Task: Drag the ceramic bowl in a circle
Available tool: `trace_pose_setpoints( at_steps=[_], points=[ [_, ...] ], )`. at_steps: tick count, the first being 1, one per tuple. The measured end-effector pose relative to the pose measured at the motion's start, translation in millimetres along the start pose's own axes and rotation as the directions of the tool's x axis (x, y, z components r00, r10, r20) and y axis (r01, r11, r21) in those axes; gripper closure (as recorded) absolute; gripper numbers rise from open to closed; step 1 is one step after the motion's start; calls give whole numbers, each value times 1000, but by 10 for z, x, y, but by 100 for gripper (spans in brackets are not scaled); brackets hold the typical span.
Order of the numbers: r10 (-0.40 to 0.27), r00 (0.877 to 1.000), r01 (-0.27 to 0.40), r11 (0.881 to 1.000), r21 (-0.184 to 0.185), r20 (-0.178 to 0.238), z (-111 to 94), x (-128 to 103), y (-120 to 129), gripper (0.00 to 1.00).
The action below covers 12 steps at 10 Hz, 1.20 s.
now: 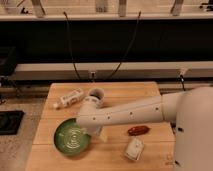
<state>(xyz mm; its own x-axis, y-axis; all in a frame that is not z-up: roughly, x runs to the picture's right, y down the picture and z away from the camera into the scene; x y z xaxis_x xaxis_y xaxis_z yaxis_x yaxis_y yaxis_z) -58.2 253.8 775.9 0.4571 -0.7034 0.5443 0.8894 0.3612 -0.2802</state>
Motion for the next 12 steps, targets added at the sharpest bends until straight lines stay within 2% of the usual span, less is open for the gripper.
trace_pose_setpoints(
  at_steps=[8, 12],
  points=[
    [-92, 995, 92, 996, -16, 31, 58, -13, 18, 20],
    [-92, 995, 93, 996, -16, 42, 74, -13, 18, 21]
  ],
)
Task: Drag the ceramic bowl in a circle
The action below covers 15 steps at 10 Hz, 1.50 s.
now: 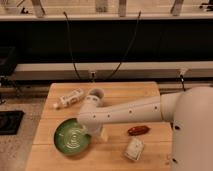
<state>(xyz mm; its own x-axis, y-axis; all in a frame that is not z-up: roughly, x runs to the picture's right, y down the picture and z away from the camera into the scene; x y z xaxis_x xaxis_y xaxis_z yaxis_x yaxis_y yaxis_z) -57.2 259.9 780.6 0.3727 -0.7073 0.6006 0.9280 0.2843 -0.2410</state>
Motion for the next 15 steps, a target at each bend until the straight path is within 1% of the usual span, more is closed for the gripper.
trace_pose_setpoints(
  at_steps=[2, 3, 5, 8, 9, 10, 12, 13, 15],
  points=[
    [-5, 1000, 5, 1000, -2, 4, 6, 1, 2, 23],
    [-7, 1000, 7, 1000, -3, 7, 12, 0, 4, 27],
    [-9, 1000, 9, 1000, -3, 11, 17, -1, 2, 27],
    [-15, 1000, 15, 1000, -4, 17, 26, 1, 4, 49],
    [-18, 1000, 18, 1000, -3, 19, 23, 0, -6, 62],
    [-19, 1000, 19, 1000, -3, 20, 24, -1, -6, 70],
    [-13, 1000, 13, 1000, -2, 24, 22, 5, 11, 90],
    [-1, 1000, 1, 1000, 12, 30, 10, 38, 32, 98],
    [10, 999, -11, 1000, 17, 33, -11, 100, 106, 99]
  ],
)
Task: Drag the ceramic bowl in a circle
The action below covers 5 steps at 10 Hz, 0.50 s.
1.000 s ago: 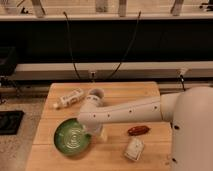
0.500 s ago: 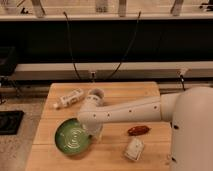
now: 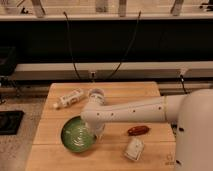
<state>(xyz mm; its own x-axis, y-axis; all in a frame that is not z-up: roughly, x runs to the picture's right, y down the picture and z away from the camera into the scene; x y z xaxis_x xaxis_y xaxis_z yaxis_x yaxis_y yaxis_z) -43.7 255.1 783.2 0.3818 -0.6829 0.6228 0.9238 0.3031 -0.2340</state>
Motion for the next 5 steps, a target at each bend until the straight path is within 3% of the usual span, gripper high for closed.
trace_pose_setpoints(
  at_steps=[5],
  points=[
    [12, 1000, -12, 1000, 17, 4, -72, 64, -37, 99]
  ],
)
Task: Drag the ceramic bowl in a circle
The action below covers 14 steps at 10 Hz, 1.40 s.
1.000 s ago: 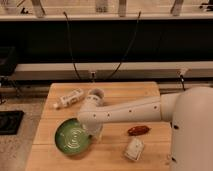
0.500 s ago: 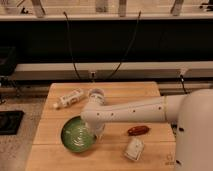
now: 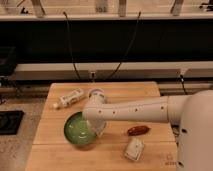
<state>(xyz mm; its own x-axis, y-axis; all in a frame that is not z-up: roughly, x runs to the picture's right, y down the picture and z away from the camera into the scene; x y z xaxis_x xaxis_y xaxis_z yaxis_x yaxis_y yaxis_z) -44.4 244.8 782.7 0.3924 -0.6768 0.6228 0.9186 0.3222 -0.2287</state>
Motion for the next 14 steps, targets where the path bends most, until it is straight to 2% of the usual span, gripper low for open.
trace_pose_setpoints(
  at_steps=[14],
  points=[
    [14, 1000, -14, 1000, 24, 9, -154, 89, -31, 99]
  ],
)
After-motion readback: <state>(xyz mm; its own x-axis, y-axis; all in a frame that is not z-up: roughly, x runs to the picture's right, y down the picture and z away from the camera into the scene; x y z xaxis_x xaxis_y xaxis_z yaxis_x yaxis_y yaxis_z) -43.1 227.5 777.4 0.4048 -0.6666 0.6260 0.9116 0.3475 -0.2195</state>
